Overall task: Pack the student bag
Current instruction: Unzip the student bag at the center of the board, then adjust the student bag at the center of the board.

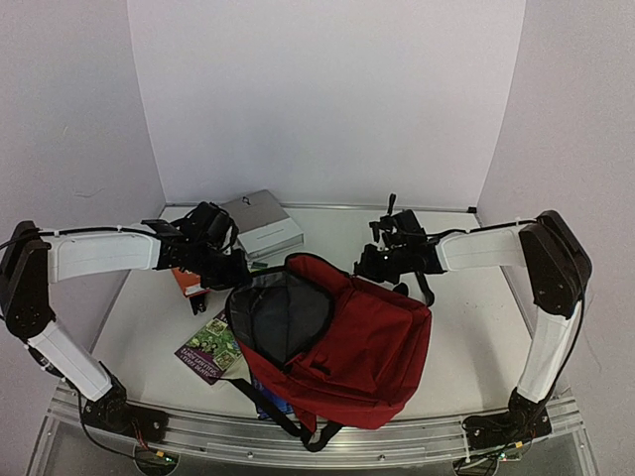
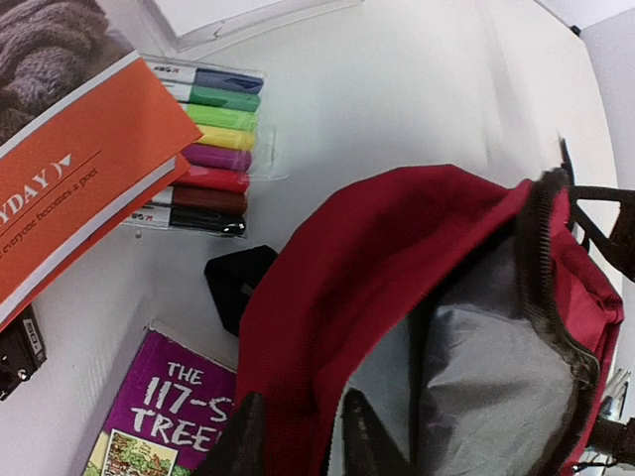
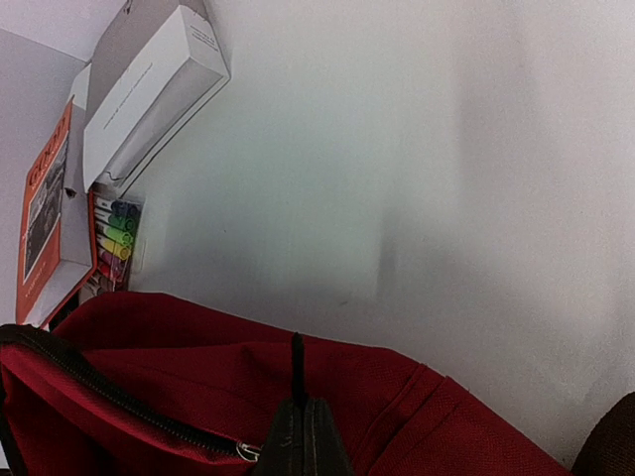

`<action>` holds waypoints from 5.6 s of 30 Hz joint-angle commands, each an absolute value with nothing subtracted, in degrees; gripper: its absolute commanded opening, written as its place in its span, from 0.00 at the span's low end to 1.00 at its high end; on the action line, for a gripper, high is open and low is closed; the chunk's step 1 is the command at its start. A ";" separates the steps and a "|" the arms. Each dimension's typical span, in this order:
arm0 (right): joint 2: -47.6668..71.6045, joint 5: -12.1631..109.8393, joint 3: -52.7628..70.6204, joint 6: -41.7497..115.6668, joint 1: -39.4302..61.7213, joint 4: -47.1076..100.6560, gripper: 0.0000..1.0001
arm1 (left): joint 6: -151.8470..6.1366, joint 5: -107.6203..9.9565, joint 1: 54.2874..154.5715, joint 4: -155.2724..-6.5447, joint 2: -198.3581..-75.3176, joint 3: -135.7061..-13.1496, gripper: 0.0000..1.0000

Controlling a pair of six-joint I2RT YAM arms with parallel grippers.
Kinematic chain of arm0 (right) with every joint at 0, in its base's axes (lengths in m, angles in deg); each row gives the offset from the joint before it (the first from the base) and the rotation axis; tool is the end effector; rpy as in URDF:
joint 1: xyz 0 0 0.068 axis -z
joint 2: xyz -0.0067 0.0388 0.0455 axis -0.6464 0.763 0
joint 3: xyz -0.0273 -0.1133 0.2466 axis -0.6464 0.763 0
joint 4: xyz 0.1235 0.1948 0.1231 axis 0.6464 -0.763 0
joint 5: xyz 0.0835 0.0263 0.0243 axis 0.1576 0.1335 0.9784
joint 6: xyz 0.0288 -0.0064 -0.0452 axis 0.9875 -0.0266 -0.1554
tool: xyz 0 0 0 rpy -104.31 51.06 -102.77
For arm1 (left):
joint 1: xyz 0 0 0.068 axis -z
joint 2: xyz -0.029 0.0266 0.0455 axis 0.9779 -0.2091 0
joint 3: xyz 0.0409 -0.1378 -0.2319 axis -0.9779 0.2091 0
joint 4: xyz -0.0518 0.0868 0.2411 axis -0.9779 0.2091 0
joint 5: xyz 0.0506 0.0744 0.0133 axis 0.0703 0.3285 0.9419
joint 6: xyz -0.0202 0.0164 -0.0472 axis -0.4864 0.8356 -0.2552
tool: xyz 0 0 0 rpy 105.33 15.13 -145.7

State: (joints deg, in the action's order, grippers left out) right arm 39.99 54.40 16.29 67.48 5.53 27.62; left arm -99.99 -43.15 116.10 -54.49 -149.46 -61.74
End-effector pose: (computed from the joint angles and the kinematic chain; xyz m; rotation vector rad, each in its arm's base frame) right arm 0.3351 0.2423 0.1774 -0.0742 2.4289 0.8840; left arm 0.2513 -0.1995 0.2256 0.0074 2.5992 -0.5886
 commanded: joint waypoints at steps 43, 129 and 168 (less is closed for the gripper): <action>32.67 44.58 24.00 71.64 4.44 28.97 0.00 | -90.09 -45.79 113.79 -52.78 -161.92 -78.74 0.00; 35.89 53.94 4.17 44.16 -5.98 3.97 0.22 | -100.46 -50.56 123.63 -57.21 -159.45 -71.18 0.48; 12.29 31.08 37.75 74.73 12.53 17.01 0.00 | -104.82 -54.11 116.42 -70.85 -168.94 -73.95 0.00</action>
